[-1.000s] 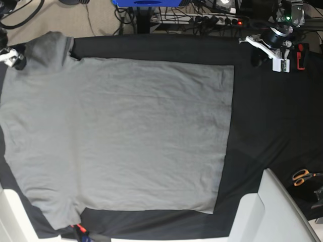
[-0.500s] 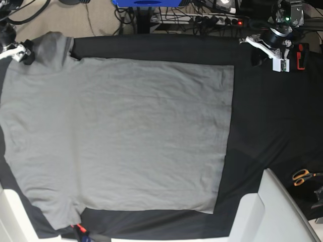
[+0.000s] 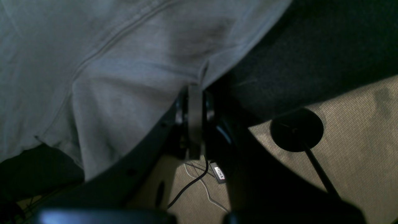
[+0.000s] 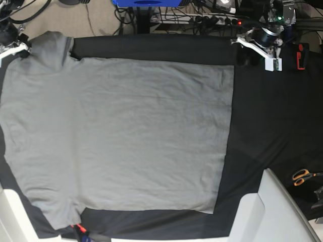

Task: Fold the T-shirt properly
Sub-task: 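Lower both grippers onto the shirt's shoulder corners and grasp them, then lift the shoulder edge with both grippers and fold it over toward the hem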

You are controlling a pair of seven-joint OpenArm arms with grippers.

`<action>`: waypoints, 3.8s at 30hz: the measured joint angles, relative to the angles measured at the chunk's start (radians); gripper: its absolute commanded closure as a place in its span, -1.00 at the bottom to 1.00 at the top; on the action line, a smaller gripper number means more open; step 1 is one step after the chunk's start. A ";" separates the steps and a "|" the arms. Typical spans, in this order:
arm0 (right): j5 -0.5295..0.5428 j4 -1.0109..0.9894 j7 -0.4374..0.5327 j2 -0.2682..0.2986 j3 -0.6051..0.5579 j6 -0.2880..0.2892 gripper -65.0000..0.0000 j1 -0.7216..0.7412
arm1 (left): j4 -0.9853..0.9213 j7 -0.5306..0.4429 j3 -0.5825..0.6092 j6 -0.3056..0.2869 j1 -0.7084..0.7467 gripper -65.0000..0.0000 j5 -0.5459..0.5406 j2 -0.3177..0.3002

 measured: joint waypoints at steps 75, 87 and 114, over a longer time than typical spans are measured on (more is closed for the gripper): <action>-0.006 0.105 -0.126 0.089 -0.155 0.004 0.99 0.238 | 0.093 0.129 0.100 0.065 -0.230 1.00 0.000 0.106; -0.005 -0.147 -0.045 0.195 -0.156 0.000 0.99 0.363 | -0.005 0.134 0.099 0.065 -0.344 1.00 0.000 0.106; -0.006 -0.466 0.230 0.256 -0.275 -0.003 0.99 0.502 | -0.167 0.133 0.106 0.121 -0.528 1.00 0.006 0.106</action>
